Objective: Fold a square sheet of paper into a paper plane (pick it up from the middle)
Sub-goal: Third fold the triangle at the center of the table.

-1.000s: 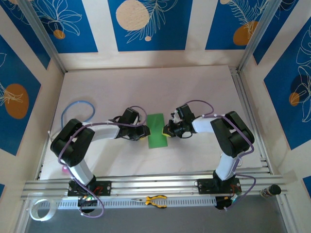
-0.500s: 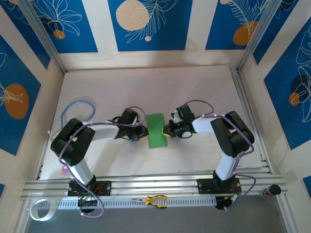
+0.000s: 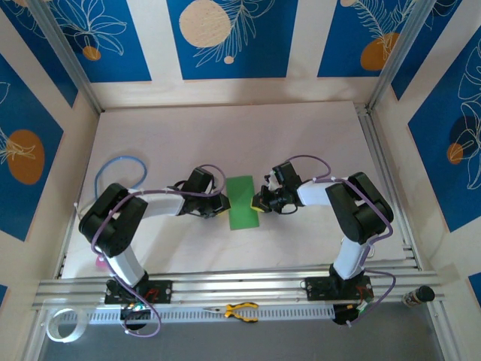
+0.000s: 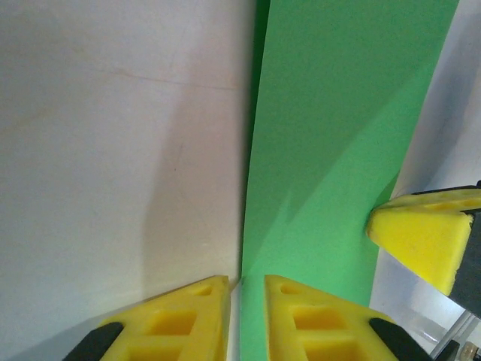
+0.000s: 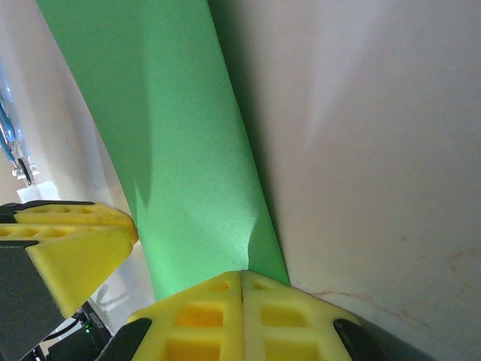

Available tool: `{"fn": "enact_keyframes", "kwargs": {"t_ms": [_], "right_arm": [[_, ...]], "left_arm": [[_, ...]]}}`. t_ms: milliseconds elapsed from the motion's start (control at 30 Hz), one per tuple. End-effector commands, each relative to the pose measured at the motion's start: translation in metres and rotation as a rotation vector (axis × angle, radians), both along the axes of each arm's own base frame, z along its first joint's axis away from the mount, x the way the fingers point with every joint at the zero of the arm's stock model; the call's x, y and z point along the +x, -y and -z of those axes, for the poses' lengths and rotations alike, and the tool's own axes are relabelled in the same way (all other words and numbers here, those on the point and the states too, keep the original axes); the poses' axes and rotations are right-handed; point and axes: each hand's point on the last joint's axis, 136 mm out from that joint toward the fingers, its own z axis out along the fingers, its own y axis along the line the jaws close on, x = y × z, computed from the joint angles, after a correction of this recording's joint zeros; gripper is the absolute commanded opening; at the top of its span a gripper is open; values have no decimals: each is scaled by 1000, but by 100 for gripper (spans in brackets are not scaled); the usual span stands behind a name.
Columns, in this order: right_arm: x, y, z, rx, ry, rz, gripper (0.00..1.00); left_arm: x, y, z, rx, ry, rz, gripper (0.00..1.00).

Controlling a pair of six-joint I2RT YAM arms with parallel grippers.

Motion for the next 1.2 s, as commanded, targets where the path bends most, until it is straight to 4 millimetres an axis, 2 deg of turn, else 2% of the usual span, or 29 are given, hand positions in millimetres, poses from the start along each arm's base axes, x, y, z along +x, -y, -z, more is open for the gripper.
{"fn": "enact_keyframes", "kwargs": {"t_ms": [0,100,333,600,933,1167], "right_arm": [[-28,22,37,-118,-141,27,4],[-28,22,38,-116,-144,26,3],[-29,22,38,-113,-144,24,3],[-29,21,38,-108,-146,22,4],[-29,23,38,-108,-145,28,4],[-28,23,37,-101,-144,30,4]], "left_arm": [[-2,3,6,-13,-6,17,21],[-3,8,8,-33,-18,27,20],[-6,5,15,-2,-46,30,19],[0,18,3,-100,-13,29,17],[0,16,2,-99,-8,17,17],[2,15,-2,-106,14,12,23]]}}
